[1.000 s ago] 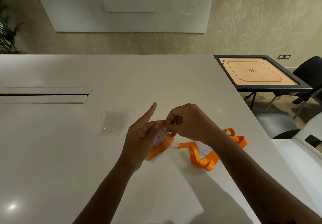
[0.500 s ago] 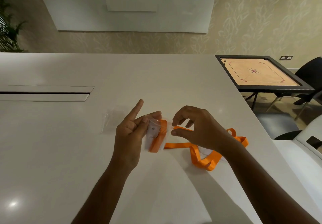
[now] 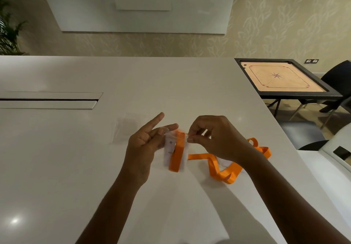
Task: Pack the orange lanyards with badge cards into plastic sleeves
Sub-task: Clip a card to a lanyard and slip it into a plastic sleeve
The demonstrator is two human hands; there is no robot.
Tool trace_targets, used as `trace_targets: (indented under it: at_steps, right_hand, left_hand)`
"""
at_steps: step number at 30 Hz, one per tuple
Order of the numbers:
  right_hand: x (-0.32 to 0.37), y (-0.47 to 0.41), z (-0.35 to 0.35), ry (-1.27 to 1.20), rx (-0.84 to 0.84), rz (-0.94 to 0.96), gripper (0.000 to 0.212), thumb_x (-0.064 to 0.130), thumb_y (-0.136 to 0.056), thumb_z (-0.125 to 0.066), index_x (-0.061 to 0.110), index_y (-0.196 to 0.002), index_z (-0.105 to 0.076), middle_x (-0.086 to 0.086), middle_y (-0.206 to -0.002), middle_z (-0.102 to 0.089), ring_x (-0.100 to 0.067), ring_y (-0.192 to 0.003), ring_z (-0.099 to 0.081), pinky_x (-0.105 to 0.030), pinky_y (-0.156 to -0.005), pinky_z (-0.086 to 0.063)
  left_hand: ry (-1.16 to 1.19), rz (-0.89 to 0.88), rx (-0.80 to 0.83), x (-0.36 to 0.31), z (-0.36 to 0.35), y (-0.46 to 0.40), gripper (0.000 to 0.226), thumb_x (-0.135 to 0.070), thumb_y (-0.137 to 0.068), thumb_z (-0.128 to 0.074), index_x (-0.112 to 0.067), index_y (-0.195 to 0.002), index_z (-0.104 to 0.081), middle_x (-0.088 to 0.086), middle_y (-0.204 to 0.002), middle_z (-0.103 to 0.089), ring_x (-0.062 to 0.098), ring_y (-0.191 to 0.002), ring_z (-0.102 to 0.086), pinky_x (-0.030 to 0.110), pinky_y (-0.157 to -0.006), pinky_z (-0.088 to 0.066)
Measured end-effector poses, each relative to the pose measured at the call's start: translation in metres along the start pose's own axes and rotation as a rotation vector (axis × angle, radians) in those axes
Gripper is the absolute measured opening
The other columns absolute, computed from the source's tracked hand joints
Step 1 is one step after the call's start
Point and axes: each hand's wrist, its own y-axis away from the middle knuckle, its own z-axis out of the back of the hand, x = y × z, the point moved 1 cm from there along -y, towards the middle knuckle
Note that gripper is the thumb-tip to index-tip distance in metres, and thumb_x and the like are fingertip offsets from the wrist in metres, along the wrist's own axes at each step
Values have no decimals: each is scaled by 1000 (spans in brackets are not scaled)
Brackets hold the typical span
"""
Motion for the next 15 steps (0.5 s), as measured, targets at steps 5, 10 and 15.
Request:
trace_targets:
  at_steps: [5, 10, 15]
  right_hand:
    - [0, -2, -6, -52, 15, -102, 6, 8, -91, -81, 13, -90, -77, 4, -84, -76, -11, -76, -76, -26, -67, -64]
    - [2, -4, -13, -127, 14, -179, 8, 0, -94, -75, 8, -91, -75, 2, -80, -79, -9, -70, -77, -20, -64, -63]
    - [1, -12, -30, -200, 13, -238, 6, 0, -95, -74, 6, -93, -74, 0, -79, -79, -11, -70, -79, -23, -66, -65]
  left_hand:
    - [4, 65, 18, 2, 3, 0, 62, -45, -93, -63, -34, -152, -49, -5, -126, -76, 19, -118, -72, 41, -95, -62]
    - [-67, 105, 25, 9, 8, 2, 67, -51, -83, -69, -38, -147, -54, -18, -118, -74, 17, -115, -72, 34, -94, -62]
    - [-107, 133, -9, 16, 18, -2, 64, -52, -81, -69, -35, -142, -58, -9, -129, -68, 20, -114, -70, 25, -86, -63]
